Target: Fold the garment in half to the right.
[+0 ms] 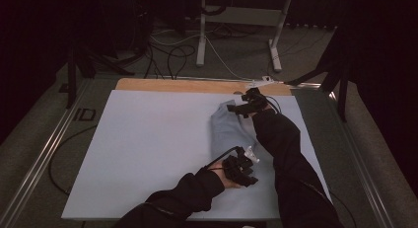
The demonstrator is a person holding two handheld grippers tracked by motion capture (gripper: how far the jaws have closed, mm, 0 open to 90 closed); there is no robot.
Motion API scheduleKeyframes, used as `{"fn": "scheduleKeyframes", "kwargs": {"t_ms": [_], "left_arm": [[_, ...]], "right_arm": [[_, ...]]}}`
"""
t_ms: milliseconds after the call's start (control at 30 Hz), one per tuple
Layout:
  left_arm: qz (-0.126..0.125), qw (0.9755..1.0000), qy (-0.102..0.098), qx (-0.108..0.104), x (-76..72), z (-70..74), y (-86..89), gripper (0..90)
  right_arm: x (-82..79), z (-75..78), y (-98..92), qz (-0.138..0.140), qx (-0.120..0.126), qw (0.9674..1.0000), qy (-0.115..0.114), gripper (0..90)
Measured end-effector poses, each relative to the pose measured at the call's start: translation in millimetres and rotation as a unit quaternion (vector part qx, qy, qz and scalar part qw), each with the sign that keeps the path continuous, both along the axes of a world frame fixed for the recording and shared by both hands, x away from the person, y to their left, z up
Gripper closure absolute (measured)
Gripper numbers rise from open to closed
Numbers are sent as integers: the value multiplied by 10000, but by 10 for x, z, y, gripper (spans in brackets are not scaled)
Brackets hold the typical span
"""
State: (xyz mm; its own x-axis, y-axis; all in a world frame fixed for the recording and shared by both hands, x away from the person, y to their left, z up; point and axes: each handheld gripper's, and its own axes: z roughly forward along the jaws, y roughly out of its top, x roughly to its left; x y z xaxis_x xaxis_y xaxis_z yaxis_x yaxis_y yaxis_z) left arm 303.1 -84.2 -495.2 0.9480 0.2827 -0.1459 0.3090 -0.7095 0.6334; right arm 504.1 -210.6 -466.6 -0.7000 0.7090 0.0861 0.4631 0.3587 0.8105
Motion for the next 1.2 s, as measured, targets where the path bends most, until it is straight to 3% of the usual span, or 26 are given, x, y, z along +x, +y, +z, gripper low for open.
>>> {"fn": "scheduleKeyframes", "kwargs": {"t_ms": [400, 467, 667, 733, 833, 1000, 1067, 1133, 1200], "left_arm": [[155, 9992, -318, -211, 15, 203, 229, 509], [228, 9985, -322, -373, 54, 244, 344, 508], [300, 9973, -382, -552, 126, 304, 574, 462], [339, 9972, -422, -522, 139, 313, 617, 445], [495, 9962, -456, -556, 173, 334, 759, 380], [959, 9918, -569, -617, 228, 396, 1077, 276], [1011, 9912, -557, -652, 246, 422, 1188, 234], [1004, 9910, -415, -782, 263, 434, 1307, 170], [1070, 9900, -432, -815, 263, 439, 1411, 156]], "right_arm": [[-52, 44, 17, 69, 9, 10000, -62, 99], [-63, 46, 13, 74, 30, 10000, -43, 99], [-80, 50, 22, 97, 1, 9999, -57, 99], [-87, 57, 27, 95, -17, 9999, -75, 99], [-100, 63, 36, 124, -36, 9999, -92, 100], [-130, 72, 38, 130, -50, 9998, -116, 100], [-141, 74, 36, 138, -71, 9998, -128, 99], [-154, 75, 32, 151, -12, 9998, -120, 99], [-167, 80, 34, 182, -74, 9997, -141, 100]]}}
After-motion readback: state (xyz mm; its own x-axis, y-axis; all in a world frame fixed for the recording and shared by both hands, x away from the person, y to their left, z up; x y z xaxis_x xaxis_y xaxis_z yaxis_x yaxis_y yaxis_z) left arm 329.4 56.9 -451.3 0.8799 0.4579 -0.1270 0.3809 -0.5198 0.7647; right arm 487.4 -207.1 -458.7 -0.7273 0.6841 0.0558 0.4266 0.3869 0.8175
